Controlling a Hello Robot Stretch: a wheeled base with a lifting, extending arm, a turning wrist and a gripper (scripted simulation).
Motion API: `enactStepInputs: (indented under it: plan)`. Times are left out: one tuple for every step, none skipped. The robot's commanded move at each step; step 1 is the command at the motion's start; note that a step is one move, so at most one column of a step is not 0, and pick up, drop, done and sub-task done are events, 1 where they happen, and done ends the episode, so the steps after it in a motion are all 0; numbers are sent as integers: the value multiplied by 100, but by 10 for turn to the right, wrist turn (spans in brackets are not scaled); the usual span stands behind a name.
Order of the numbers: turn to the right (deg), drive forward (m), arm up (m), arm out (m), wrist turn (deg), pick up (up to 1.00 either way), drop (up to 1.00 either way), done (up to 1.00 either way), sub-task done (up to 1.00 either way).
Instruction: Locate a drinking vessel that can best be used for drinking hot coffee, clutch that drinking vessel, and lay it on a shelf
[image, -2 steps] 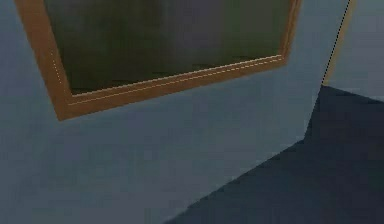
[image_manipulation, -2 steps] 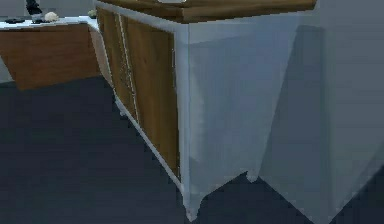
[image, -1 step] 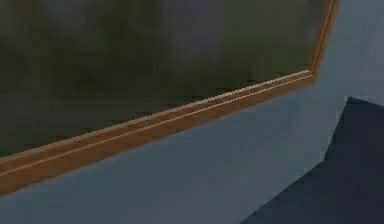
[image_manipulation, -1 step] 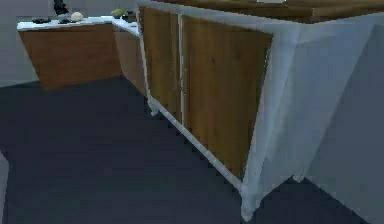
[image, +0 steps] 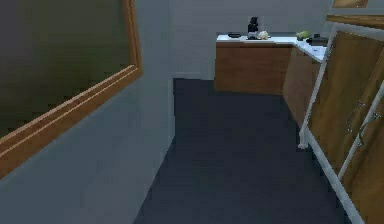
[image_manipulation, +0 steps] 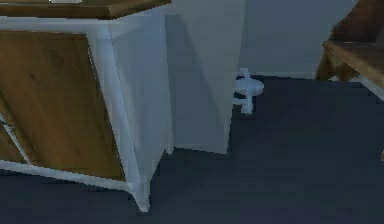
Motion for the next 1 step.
enactStepInputs:
  plan:
    - [120,0,0,0,0,0,0,0,0]
